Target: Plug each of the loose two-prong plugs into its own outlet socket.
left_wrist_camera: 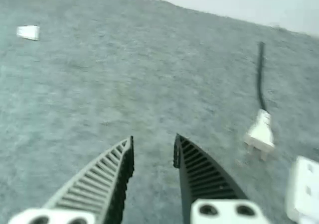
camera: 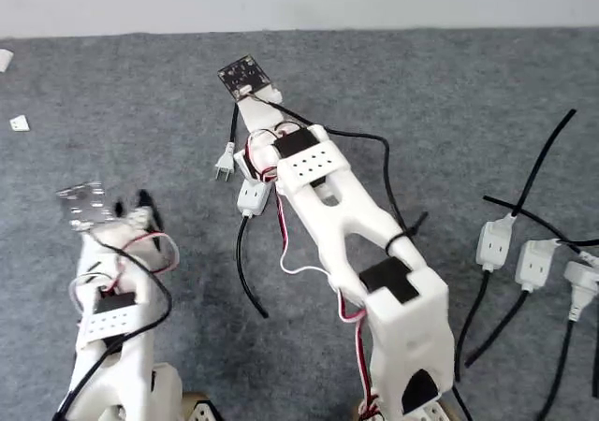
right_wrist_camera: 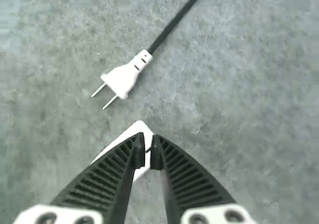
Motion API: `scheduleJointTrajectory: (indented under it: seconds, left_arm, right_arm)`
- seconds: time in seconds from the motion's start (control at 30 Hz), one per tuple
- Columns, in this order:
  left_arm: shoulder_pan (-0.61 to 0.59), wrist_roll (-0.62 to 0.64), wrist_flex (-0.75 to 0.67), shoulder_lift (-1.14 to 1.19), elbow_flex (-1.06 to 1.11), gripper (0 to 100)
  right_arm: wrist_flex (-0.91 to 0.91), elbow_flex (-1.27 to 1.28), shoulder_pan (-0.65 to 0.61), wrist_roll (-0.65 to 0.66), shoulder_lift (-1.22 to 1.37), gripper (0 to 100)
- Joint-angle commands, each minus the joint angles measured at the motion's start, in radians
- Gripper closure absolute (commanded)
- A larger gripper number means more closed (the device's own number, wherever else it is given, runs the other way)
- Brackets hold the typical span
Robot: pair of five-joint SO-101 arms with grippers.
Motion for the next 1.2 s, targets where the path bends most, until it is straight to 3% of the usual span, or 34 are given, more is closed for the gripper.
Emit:
scheduleJointTrajectory:
  seconds: [0.0,0.2,0.43,0.63,0.83,1.0,1.17]
  left_arm:
    - [-0.029,0.069,0.077,-0.023,-0.087,88]
    - [-0.029,0.069,0.106,-0.021,-0.099,88]
    - [-0.025,0.069,0.107,-0.018,-0.094,88]
    - [-0.023,0.069,0.109,-0.017,-0.087,88]
    - [-0.023,0.069,0.109,-0.017,-0.084,88]
    - [-0.028,0.068,0.109,-0.017,-0.082,88]
    - [-0.029,0.068,0.109,-0.017,-0.082,88]
  right_arm:
    - [0.008,-0.189,-0.031,-0.041,0.074,94.7]
    - [0.013,-0.502,-0.042,-0.187,0.312,94.3]
    - [0.125,-0.941,-0.041,-0.199,0.602,93.7]
    - [0.223,-1.165,-0.045,-0.199,0.773,86.5]
    - [0.291,-1.168,-0.059,-0.18,0.786,86.1]
    - [0.346,-1.168,-0.12,-0.051,0.786,86.1]
    - [0.383,-1.171,-0.128,-0.049,0.783,86.1]
